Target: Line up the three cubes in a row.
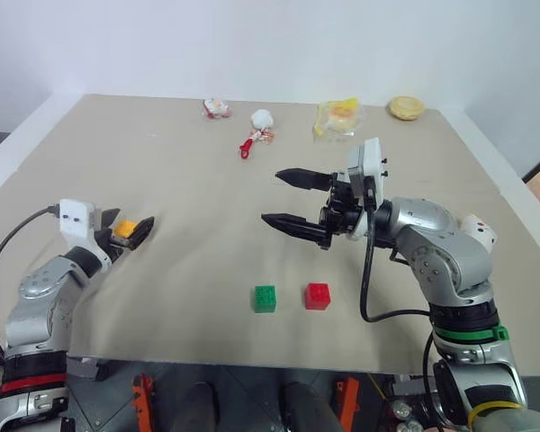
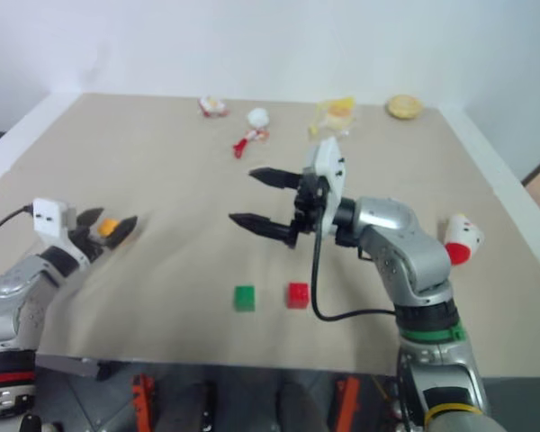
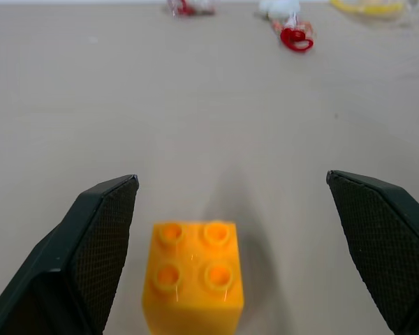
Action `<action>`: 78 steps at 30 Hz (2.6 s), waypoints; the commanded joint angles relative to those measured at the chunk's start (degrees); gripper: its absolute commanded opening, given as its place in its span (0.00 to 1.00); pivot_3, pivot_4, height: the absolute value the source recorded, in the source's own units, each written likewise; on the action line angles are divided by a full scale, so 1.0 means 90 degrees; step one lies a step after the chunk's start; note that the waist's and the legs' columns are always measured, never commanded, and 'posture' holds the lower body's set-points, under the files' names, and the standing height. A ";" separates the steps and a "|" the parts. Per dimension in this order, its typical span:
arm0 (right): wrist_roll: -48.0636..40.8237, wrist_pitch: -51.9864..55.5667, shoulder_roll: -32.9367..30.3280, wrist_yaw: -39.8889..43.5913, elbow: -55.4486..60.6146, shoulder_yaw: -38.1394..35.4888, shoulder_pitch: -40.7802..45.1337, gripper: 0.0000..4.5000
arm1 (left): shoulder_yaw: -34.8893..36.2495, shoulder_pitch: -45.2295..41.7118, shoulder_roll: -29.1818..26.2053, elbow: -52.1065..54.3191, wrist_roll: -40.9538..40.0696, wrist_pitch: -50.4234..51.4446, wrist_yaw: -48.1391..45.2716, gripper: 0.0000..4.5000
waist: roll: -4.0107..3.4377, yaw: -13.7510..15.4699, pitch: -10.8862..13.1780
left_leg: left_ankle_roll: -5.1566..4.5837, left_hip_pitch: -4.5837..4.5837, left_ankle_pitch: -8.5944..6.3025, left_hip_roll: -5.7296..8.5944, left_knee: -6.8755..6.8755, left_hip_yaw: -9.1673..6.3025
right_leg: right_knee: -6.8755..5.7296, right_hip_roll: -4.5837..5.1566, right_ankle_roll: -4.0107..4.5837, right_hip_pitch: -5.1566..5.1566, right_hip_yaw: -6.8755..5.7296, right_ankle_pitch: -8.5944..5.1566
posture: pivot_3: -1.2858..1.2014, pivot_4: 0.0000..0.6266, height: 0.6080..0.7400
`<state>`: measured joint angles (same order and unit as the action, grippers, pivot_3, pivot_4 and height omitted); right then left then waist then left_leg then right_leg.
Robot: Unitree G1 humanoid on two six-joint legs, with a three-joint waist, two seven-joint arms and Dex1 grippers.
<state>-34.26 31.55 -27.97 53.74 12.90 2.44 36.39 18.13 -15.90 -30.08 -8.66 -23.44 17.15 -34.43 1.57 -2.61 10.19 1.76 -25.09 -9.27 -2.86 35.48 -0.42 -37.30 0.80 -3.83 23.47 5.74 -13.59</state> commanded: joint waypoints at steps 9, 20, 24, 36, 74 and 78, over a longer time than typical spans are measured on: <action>-0.0028 0.0020 -0.0136 0.0100 0.0344 -0.0003 -0.0076 1.00 | -0.0099 -0.0148 -0.0099 -0.0425 0.0284 -0.0248 -0.0141 0.99 | 0.0000 0.0000 0.0000 | 0.0000 -0.0002 0.0000 0.0000 0.0001 0.0000 | 0.0000 0.0001 0.0001 0.0000 -0.0001 0.0001 | 0.52 0.24 0.98; 0.0060 -0.0042 -0.0142 0.0154 0.0293 0.0003 -0.0071 1.00 | -0.0150 -0.0183 -0.0100 -0.0524 0.0333 -0.0301 -0.0192 0.30 | 0.0000 0.0000 0.0000 | 0.0000 -0.0001 0.0000 -0.0001 0.0001 0.0000 | 0.0000 0.0001 0.0001 0.0000 -0.0003 0.0002 | 0.52 0.24 0.98; 0.0064 -0.0044 -0.0181 0.0201 0.0298 -0.0033 -0.0095 1.00 | -0.0236 -0.0155 -0.0105 -0.0345 0.0277 -0.0440 -0.0458 0.30 | 0.0000 -0.0001 0.0000 | 0.0000 -0.0002 0.0000 -0.0001 0.0001 0.0000 | 0.0000 0.0001 0.0001 0.0000 -0.0003 0.0002 | 0.52 0.24 0.98; -0.0592 -0.0097 -0.1615 0.1578 0.1206 -0.0510 -0.1216 1.00 | -0.2452 0.0406 -0.0860 0.1370 0.0484 -0.0760 -0.3441 0.30 | 0.0001 -0.0016 0.0001 | 0.0014 0.0001 -0.0011 0.0005 -0.0005 0.0010 | 0.0001 0.0014 0.0014 0.0001 -0.0001 -0.0022 | 0.52 0.24 0.98; -0.0515 -0.0292 -0.2158 0.1536 0.1731 -0.0538 -0.2018 1.00 | -0.3379 -0.0119 -0.0877 0.0408 0.0867 -0.1827 -0.5035 0.67 | -0.0001 0.0002 0.0001 | 0.0012 0.0004 -0.0011 0.0001 0.0011 0.0012 | 0.0000 0.0015 0.0008 -0.0003 -0.0005 -0.0019 | 0.52 0.24 0.98; -0.0499 -0.0300 -0.2169 0.1546 0.1698 -0.0528 -0.2021 1.00 | -0.3279 -0.0128 -0.0842 0.0586 0.0705 -0.1777 -0.5125 0.99 | -0.0001 0.0002 0.0001 | 0.0011 0.0005 -0.0010 0.0000 0.0014 0.0012 | 0.0000 0.0016 0.0009 -0.0006 -0.0006 -0.0017 | 0.52 0.24 0.98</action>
<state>-38.44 29.64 -47.28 67.34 27.84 -1.85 17.58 -11.69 -17.36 -37.16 -4.65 -16.68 1.01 -80.49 1.56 -2.60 10.20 1.86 -25.05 -9.36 -2.86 35.61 -0.31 -37.30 0.95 -3.75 23.42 5.69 -13.74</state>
